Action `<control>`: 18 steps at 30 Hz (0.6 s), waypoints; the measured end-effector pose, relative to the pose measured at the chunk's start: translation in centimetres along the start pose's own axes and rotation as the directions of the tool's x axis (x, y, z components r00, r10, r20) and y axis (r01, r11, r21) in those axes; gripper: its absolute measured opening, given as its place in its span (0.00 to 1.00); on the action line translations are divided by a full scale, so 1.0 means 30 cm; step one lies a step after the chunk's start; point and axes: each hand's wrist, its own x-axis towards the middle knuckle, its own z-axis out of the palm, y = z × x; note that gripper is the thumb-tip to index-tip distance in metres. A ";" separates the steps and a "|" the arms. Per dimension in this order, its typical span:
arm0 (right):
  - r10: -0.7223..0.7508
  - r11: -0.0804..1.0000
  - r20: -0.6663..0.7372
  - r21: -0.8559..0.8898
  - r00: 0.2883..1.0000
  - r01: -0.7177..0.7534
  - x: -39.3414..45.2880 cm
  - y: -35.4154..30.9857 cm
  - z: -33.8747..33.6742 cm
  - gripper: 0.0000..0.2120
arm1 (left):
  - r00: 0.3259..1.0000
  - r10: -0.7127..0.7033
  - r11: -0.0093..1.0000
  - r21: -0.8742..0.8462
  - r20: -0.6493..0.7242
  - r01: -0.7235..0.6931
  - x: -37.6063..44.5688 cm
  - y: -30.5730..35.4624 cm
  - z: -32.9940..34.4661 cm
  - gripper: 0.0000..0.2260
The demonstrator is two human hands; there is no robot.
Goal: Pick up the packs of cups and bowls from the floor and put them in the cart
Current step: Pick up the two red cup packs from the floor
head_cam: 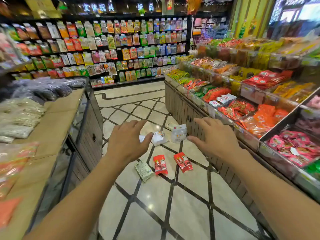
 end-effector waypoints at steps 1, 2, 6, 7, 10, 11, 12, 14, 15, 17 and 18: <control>0.003 1.000 0.017 0.029 1.000 -0.003 0.048 0.019 0.030 0.37 | 1.000 0.004 0.998 -0.058 -0.004 -0.004 0.044 -0.013 0.044 0.32; 0.022 0.998 0.030 0.054 0.999 -0.024 0.093 0.037 0.058 0.37 | 1.000 -0.027 0.996 -0.086 -0.005 0.026 0.089 -0.022 0.080 0.33; 0.008 0.994 0.047 0.105 0.999 -0.013 0.272 0.096 0.177 0.37 | 0.996 -0.081 0.987 -0.139 -0.036 0.075 0.257 -0.057 0.230 0.28; 0.009 0.993 0.034 0.115 0.999 -0.013 0.320 0.117 0.208 0.37 | 0.996 -0.080 0.987 -0.146 -0.044 0.073 0.304 -0.068 0.271 0.27; 0.021 0.994 0.043 0.105 0.999 -0.025 0.464 0.169 0.318 0.36 | 0.997 -0.065 0.987 -0.152 -0.038 0.059 0.440 -0.100 0.417 0.26; 0.027 0.994 0.056 0.103 0.998 -0.032 0.512 0.191 0.369 0.36 | 0.998 -0.051 0.985 -0.169 -0.035 0.045 0.490 -0.116 0.478 0.27; 0.035 0.994 0.075 0.103 0.997 -0.043 0.562 0.210 0.419 0.36 | 0.998 -0.051 0.980 -0.192 -0.022 0.046 0.542 -0.128 0.535 0.28; 0.051 0.993 0.114 0.100 0.992 -0.062 0.672 0.240 0.535 0.37 | 0.998 -0.057 0.971 -0.232 0.017 0.060 0.659 -0.162 0.670 0.29; 0.058 0.992 0.131 0.099 0.990 -0.071 0.735 0.254 0.599 0.37 | 0.998 -0.057 0.967 -0.245 0.029 0.062 0.723 -0.183 0.745 0.29; 0.068 0.992 0.167 0.094 0.984 -0.084 0.879 0.276 0.727 0.36 | 0.996 -0.056 0.960 -0.269 0.076 0.075 0.864 -0.223 0.890 0.29; 0.081 0.991 0.196 0.090 0.977 -0.100 0.958 0.284 0.796 0.36 | 0.994 -0.058 0.960 -0.267 0.097 0.082 0.941 -0.245 0.963 0.28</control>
